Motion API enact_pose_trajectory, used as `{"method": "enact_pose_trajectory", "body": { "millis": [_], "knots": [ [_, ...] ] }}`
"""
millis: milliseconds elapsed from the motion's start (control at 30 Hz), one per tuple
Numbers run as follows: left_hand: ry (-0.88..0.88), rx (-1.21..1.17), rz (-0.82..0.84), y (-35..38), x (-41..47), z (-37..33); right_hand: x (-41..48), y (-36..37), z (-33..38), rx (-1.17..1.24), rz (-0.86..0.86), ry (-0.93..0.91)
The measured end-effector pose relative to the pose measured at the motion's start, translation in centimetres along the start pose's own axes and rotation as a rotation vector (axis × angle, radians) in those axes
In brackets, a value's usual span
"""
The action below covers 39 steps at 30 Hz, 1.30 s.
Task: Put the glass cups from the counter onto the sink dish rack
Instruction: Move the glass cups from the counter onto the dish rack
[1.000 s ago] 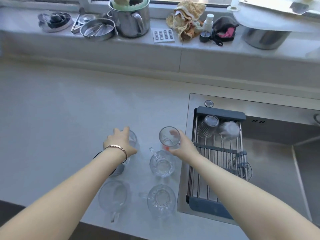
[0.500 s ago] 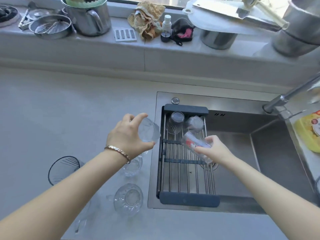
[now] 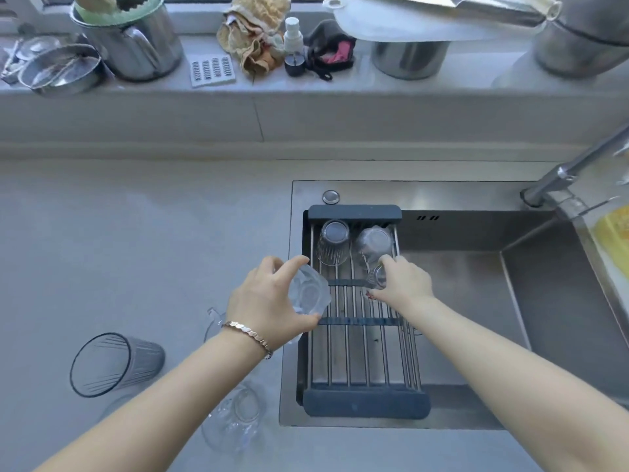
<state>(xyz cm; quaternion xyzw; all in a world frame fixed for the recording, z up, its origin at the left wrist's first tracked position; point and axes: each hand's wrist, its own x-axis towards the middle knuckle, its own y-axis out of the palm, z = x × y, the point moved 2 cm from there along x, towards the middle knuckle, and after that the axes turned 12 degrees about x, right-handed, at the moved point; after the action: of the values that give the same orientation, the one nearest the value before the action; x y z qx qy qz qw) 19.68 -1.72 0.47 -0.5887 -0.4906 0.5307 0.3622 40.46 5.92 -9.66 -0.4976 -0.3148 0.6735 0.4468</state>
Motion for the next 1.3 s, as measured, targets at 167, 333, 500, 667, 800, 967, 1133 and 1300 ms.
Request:
{"method": "enact_pose_trajectory", "body": {
  "millis": [167,333,500,667,800,967,1133,1300],
  "knots": [
    [-0.079,-0.148,0.033,0.1,0.4,0.3,-2.5,-1.3,0.2,0.069,-0.075,-0.185],
    [-0.103,-0.699,0.196,0.7,1.1,-0.1,-6.9,-2.5,2.2,1.353,0.668,-0.049],
    [-0.012,-0.910,0.406,1.4,1.4,-0.3,-7.2,-2.6,2.6,1.343,0.615,-0.111],
    [-0.097,-0.809,0.395,1.7,1.6,1.6,-6.7,-3.4,4.1,0.856,0.249,-0.140],
    [-0.181,-0.644,0.272,1.5,1.9,4.3,-4.7,-3.0,5.5,0.314,0.113,0.021],
    [-0.188,-0.513,0.206,1.6,0.9,7.1,-1.3,-0.1,7.7,-0.015,0.146,0.123],
    [-0.181,-0.459,0.167,1.6,0.0,9.3,1.0,2.5,8.3,0.056,0.101,0.277],
    [-0.161,-0.423,0.133,1.5,-0.6,10.3,1.2,3.4,7.6,0.136,-0.037,0.268]
  ]
}}
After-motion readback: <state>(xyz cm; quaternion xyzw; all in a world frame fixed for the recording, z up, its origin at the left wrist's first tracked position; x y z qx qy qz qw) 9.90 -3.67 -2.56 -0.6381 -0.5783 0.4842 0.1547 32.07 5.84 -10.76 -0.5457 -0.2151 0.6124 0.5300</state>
